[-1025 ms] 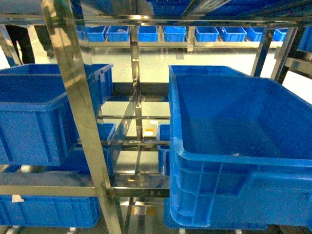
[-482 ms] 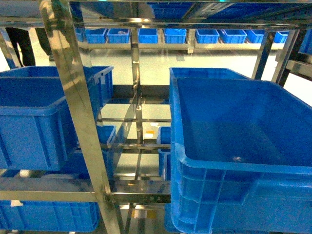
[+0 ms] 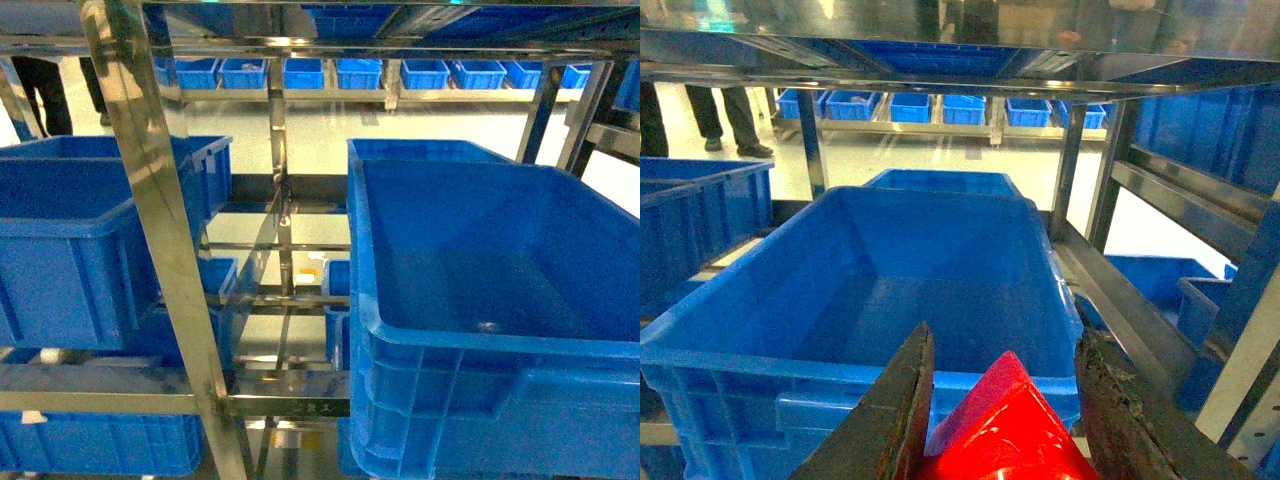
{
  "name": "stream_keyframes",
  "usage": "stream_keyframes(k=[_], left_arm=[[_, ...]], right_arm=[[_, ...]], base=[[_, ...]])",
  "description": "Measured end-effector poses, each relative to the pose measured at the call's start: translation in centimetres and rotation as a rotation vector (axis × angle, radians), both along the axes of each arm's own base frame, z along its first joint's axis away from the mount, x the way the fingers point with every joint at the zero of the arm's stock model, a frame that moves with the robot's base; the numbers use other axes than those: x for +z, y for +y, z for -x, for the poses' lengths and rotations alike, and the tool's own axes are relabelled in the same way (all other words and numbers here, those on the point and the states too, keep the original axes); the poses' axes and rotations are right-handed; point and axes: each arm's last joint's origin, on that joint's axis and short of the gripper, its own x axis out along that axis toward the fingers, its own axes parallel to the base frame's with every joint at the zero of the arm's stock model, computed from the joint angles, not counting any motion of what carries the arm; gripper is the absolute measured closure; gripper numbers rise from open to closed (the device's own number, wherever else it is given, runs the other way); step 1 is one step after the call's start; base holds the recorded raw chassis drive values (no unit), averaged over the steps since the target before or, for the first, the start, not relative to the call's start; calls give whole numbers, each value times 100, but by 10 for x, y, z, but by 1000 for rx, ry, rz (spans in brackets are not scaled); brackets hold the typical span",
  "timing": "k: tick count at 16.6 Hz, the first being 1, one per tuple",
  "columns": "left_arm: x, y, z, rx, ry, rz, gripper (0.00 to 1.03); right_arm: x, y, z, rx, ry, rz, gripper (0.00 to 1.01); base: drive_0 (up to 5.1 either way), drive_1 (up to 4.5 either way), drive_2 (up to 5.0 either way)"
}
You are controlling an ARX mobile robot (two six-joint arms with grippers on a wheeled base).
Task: Pick red block from blue box to shelf
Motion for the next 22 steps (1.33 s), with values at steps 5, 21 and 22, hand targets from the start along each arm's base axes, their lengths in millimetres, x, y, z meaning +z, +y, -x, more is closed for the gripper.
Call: stream_keyframes(k=[5, 21, 22], left_arm=[[0, 0, 0, 0, 0, 0, 5], [0, 0, 0, 0, 0, 0, 5], [0, 0, 0, 0, -1, 0, 5]], right_arm=[[0, 0, 0, 0, 0, 0, 64], [-4, 3, -7, -80, 190, 25, 64], [-3, 4, -18, -76, 214, 19, 64]], base=[[0, 0, 0], [0, 0, 0], [0, 0, 0]])
